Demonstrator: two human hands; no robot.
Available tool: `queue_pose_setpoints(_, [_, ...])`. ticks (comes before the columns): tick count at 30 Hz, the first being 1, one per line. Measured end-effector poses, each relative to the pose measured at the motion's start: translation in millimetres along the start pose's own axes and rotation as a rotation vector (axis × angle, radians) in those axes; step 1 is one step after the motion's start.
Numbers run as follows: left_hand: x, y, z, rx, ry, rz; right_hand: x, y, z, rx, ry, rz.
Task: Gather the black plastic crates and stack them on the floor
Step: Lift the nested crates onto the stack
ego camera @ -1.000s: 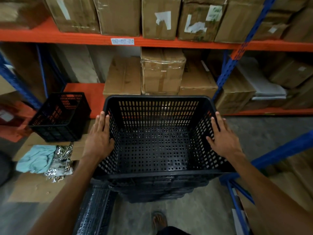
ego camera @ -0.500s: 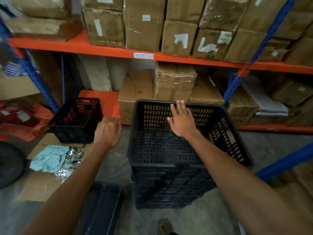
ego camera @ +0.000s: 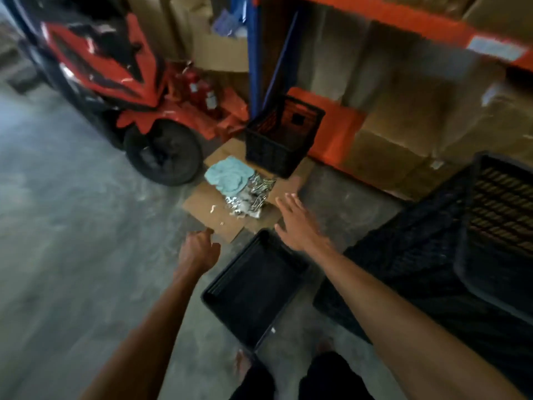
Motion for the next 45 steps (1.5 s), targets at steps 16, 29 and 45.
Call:
queue_pose_setpoints(16, [265.7, -421.7, 5.6, 0.115, 1.114, -0.739, -132.9, -437.0, 185.3, 0.366, -0.067, -0.144])
queue_pose_setpoints(29, [308.2, -591.5, 41.9, -0.318, 1.273, -0.802, -274.1, -603.3, 244.9, 0.297, -0.413, 0.148])
queue_pose_setpoints(45, [286.9, -125.9, 23.3, -0.189, 0.673, -0.313, -93.2, -205.3, 148.9, 0.248, -0.165, -0.013])
Point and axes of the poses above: each hand's wrist, its own z-axis towards the middle knuckle, its own y-axis out of the back of the hand, x = y × z, the point moved 7 cm from there along z, towards the middle knuckle, and after that the axes turned 1 degree about -y, right-handed, at the moved point
